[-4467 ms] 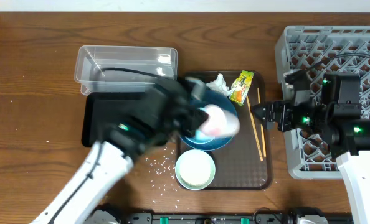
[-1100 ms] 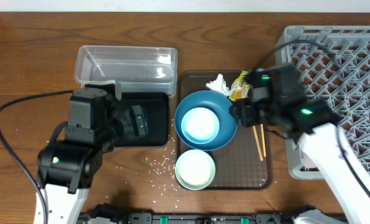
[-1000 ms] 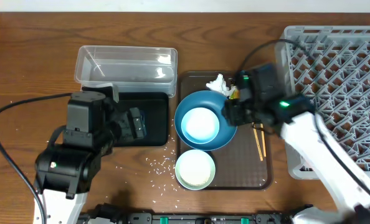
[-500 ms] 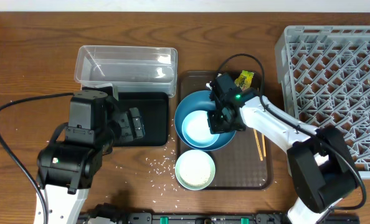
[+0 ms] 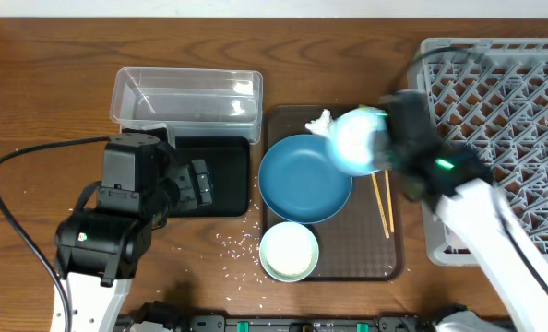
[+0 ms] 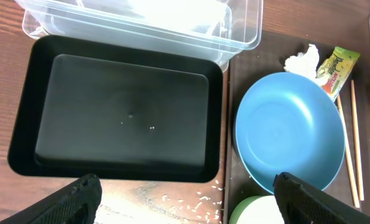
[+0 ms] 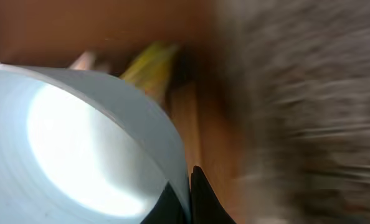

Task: Sort waste into correct bins and load items into the dishwasher rack
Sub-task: 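Grasp the light-blue bowl from the teal plate with the right gripper, then place the light-blue bowl into the dish rack with the right gripper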

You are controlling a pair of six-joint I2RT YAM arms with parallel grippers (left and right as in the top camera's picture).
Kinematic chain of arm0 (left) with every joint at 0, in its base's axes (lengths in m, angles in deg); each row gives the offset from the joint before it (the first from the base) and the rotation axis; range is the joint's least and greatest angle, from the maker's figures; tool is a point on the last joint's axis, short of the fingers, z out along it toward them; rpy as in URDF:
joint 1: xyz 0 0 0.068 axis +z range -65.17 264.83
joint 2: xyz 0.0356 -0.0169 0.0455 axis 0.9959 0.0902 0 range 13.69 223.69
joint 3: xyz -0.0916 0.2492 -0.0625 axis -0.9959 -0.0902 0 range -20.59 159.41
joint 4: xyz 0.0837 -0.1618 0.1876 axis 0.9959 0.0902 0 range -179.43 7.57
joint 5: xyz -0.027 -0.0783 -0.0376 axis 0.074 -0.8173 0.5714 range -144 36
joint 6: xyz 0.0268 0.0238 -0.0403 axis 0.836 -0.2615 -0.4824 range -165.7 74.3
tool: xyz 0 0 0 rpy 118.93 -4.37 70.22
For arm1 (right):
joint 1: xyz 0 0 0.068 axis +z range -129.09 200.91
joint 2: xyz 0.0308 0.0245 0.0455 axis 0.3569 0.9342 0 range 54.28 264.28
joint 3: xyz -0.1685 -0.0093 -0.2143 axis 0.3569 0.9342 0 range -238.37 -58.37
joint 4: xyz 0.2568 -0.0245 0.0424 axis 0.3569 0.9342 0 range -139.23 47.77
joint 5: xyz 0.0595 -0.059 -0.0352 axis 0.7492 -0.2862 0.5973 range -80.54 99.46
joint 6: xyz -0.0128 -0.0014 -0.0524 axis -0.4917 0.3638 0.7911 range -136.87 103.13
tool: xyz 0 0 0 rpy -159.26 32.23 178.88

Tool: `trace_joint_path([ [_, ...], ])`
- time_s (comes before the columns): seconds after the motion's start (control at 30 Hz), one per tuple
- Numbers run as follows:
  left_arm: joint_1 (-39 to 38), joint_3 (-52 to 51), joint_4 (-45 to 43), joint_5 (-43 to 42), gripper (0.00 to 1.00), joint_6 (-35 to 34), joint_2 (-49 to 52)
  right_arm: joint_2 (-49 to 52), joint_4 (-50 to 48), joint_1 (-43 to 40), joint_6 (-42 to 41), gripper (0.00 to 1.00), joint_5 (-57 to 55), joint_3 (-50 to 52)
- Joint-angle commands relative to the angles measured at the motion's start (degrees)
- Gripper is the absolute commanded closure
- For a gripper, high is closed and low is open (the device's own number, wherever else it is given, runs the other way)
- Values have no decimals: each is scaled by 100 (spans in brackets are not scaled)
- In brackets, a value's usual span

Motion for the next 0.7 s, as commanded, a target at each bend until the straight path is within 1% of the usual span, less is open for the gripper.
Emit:
trace_joint_path([
  [0.0, 24, 48, 20, 70, 10, 96, 9, -435, 46, -426, -66, 99, -2649, -52],
  [0.03, 24, 48, 20, 70, 9, 96, 9, -522, 66, -632, -66, 99, -3051, -52],
  [0.13, 24, 48, 20, 70, 9, 96, 9, -549, 149, -1220, -68, 99, -3609, -44],
  [0.27, 24, 48, 20, 70, 9, 96, 9, -256, 33, -2146, -72, 99, -3720, -9],
  [0.37, 24, 48, 20, 70, 9, 96, 9, 122, -291, -2712, 35, 99, -3779, -9],
  [0.47, 24, 48, 20, 70, 9, 96, 9, 516, -1023, -3091, 870, 99, -3781, -9],
  [0.57, 24, 48, 20, 70, 9, 96, 9, 835, -1611, -3270, 1578, 99, -3781, -9],
  [0.63, 24, 48, 20, 70, 9, 96, 9, 1086, -1906, -3359, 2100, 99, -3818, -9],
  [0.67, 24, 48, 20, 70, 9, 96, 9, 1167, -1982, -3383, 2208, 99, -3864, -9],
])
